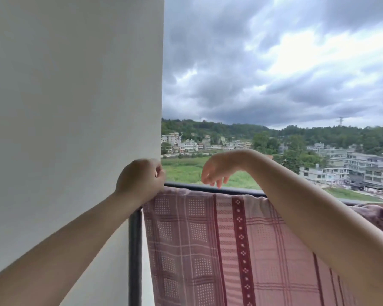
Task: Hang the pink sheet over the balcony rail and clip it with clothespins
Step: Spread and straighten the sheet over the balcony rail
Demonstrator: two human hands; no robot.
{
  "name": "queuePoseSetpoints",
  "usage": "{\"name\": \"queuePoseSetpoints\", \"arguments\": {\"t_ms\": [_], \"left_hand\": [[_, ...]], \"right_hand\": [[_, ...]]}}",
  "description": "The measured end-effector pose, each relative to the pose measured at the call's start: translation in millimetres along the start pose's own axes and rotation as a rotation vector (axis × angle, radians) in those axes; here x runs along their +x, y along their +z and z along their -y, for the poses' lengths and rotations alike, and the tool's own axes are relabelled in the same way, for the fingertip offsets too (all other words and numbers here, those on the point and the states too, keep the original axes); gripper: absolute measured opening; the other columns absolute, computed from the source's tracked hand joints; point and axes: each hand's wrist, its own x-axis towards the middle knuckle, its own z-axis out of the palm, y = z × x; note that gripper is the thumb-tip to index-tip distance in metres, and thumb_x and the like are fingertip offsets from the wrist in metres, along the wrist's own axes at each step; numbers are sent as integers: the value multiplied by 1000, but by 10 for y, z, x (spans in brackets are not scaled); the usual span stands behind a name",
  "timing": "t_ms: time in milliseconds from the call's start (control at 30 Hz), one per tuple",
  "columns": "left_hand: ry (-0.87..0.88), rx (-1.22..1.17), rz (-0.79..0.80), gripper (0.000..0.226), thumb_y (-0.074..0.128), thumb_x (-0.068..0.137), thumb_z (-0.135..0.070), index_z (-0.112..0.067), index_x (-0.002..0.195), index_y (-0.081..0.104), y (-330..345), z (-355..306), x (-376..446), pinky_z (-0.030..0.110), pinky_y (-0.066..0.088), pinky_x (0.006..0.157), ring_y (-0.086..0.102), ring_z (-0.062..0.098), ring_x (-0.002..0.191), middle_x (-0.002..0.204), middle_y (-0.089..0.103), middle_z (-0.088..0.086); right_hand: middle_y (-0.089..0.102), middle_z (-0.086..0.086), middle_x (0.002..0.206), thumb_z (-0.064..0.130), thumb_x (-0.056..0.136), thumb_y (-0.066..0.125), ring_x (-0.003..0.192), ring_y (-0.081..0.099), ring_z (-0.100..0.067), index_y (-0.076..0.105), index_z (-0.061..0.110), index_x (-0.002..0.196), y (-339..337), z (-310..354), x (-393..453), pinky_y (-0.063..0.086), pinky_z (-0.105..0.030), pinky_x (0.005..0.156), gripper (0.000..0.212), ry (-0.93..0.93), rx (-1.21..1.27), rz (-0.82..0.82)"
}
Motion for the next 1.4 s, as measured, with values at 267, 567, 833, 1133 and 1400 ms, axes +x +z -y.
{"name": "queuePoseSetpoints", "arguments": {"t_ms": [267,567,833,1133,1400], "left_hand": [[-167,-231,134,26,59,84,-37,-12,88,63,-21,226,-792,26,44,67,61,20,78,80,65,1],[-386,-683,-26,32,47,92,-14,-2,63,54,182,297,-835,36,46,60,45,22,57,58,49,12],[-357,-787,-218,30,39,95,-15,-4,69,50,-174,271,-347,28,35,54,40,19,53,54,43,4],[-250,-1723,464,22,48,71,-5,-14,71,69,-167,-129,-335,27,46,62,50,20,64,72,57,11],[-391,-1542,523,19,41,95,-16,-17,96,60,-82,-363,-368,21,54,54,64,12,58,67,68,0]], "right_hand": [[69,-10,102,24,79,65,76,58,-11,64,5,103,133,441,-352,49,-13,70,30,-234,-54,-123],[62,2,100,30,87,52,91,57,-12,65,17,105,675,428,-781,44,-18,78,25,-159,-308,-614],[65,-6,90,14,89,49,80,61,-21,67,2,84,312,521,-461,54,-39,76,22,-154,-154,-863],[60,-2,79,11,82,60,75,53,-13,71,3,87,-54,222,-408,45,-25,74,15,-131,47,-1064],[70,-11,83,16,83,60,79,63,-24,71,4,81,72,27,-294,53,-34,77,16,-61,-89,-813]]}}
